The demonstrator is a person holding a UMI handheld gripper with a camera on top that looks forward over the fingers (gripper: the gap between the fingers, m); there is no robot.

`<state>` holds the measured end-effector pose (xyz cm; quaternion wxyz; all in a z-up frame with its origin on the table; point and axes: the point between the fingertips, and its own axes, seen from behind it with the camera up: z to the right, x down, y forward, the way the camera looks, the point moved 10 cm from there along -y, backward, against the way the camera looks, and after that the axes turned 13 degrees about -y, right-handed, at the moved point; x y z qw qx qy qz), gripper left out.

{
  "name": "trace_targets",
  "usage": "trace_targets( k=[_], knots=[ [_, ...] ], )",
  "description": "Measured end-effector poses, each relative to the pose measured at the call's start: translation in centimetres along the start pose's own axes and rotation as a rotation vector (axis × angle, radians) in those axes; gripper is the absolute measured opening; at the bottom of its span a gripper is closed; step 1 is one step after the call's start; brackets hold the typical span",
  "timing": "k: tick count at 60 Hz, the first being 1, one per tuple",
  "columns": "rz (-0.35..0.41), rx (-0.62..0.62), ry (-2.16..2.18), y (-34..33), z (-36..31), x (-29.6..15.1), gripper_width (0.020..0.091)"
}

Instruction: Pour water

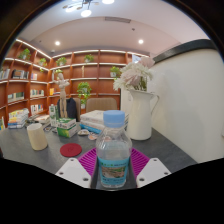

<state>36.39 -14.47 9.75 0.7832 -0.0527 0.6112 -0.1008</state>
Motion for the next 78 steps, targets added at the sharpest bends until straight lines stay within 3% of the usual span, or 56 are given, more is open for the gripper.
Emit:
trace_targets(
  k=[11, 39, 59, 78],
  knots=[
    [-0.004, -0.003, -0.005, 0.0, -0.2, -0.1, 0.0299],
    [-0.037, 0.003, -0.115, -0.4, -0.3, -2.0, 0.0297],
    [-0.011, 0.065, -0.915, 3.1, -8.5, -10.1, 0.0294],
    [0.06, 0.171, -1.628, 6.6, -16.2, -13.2, 0.0295]
  ],
)
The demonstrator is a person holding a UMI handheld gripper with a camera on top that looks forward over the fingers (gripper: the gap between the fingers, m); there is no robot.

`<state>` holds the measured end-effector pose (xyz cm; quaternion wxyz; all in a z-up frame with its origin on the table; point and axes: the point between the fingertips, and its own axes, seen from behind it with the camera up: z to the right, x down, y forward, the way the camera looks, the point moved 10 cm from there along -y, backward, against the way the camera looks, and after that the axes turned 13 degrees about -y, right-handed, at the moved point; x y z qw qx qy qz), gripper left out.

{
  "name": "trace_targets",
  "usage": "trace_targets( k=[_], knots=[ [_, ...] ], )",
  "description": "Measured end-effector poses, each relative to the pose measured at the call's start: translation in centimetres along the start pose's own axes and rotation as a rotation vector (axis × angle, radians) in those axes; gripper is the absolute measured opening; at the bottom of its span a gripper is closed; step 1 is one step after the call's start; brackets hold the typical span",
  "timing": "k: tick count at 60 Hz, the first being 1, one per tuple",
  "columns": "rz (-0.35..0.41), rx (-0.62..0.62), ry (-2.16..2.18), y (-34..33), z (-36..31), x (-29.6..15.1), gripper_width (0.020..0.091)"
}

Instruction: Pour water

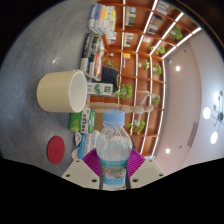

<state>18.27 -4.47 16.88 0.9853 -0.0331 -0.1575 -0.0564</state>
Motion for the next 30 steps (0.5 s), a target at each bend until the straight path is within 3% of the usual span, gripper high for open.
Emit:
trace_targets(
  k=[17, 30],
  knots=[
    [-0.042, 0.087, -0.413, 1.6, 0.3, -3.5, 0.0293],
    [-0.049, 0.09, -0.492, 2.2, -0.3, -4.1, 0.0295]
  ],
)
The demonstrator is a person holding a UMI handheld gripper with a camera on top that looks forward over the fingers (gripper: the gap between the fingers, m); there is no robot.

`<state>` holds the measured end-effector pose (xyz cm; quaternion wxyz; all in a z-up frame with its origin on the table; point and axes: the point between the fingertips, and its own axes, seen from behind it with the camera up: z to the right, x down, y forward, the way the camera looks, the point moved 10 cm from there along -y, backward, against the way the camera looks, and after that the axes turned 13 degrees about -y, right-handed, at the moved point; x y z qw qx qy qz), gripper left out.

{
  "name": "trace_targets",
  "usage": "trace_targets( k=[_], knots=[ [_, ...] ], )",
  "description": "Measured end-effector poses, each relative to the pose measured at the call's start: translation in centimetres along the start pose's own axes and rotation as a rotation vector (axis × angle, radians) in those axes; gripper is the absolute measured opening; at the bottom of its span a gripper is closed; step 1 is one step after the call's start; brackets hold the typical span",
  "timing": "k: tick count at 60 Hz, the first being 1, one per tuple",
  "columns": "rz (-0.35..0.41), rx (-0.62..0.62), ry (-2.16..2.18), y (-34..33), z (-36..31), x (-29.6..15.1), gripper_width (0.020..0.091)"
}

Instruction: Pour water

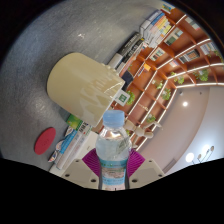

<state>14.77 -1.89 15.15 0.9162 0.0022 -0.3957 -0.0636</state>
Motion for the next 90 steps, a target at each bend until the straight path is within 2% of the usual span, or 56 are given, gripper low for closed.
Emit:
trace_targets(
  k=[13, 20, 21, 30, 37, 52, 64, 68, 75, 77, 81, 86, 90],
  knots=[
    [0.019, -0.058, 0.285, -0.7, -0.1, 0.4, 0.0294],
    [0.106, -0.205, 0.778, -1.4, -0.4, 1.5, 0.0295],
    [0.101, -0.206, 0.854, -1.5, -0.2, 0.9, 0.0296],
    [0.232, -0.329, 1.534, -2.4, -1.0, 3.1, 0.0297],
    [0.292, -0.409, 1.868, -1.6, -3.0, 3.8, 0.0298],
    [0.238, -0.44, 2.043, 0.9, -8.0, 3.6, 0.0297],
    [0.257, -0.48, 2.099, 2.0, -9.5, 1.5, 0.03],
    [0.237, -0.428, 2.064, 1.8, -9.6, 1.5, 0.0299],
    [0.212, -0.414, 2.082, 1.7, -9.6, 1.5, 0.0298],
    [0.211, -0.414, 2.081, 1.7, -9.6, 1.5, 0.0314],
    [0.21, -0.415, 2.083, 1.7, -9.6, 1.6, 0.04],
    [0.203, -0.45, 2.077, 1.5, -9.8, 1.6, 0.0469],
    [0.164, -0.487, 2.093, 0.7, -10.0, 2.1, 0.0623]
  ],
)
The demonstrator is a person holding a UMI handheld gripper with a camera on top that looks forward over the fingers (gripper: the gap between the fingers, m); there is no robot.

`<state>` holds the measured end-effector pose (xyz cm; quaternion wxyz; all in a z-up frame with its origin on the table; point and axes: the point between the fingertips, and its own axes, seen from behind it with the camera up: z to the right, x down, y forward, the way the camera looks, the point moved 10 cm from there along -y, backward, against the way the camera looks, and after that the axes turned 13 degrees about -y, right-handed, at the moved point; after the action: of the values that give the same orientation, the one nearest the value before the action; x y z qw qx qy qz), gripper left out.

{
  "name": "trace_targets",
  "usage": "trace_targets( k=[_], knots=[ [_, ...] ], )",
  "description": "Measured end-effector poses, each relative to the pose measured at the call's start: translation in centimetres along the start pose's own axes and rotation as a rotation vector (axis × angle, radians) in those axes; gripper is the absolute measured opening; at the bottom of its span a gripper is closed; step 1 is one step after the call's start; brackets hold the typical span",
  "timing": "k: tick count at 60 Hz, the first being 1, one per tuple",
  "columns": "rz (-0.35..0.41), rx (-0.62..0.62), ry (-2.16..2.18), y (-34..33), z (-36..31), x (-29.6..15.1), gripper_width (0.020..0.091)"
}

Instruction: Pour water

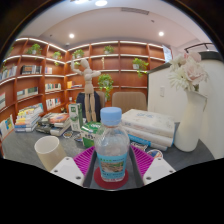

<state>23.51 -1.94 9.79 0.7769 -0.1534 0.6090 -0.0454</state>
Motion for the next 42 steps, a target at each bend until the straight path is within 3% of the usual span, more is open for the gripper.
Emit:
trace_targets(
  k=[4, 13, 42],
  knots=[
    [0.007, 0.018, 0.007, -1.6, -0.1, 0.0, 0.0705],
    [-0.012, 0.069, 0.034, -6.5, -0.9, -0.4, 0.0749],
    [0.071, 0.071, 0.05, -18.3, -4.4, -3.3, 0.0778]
  ],
)
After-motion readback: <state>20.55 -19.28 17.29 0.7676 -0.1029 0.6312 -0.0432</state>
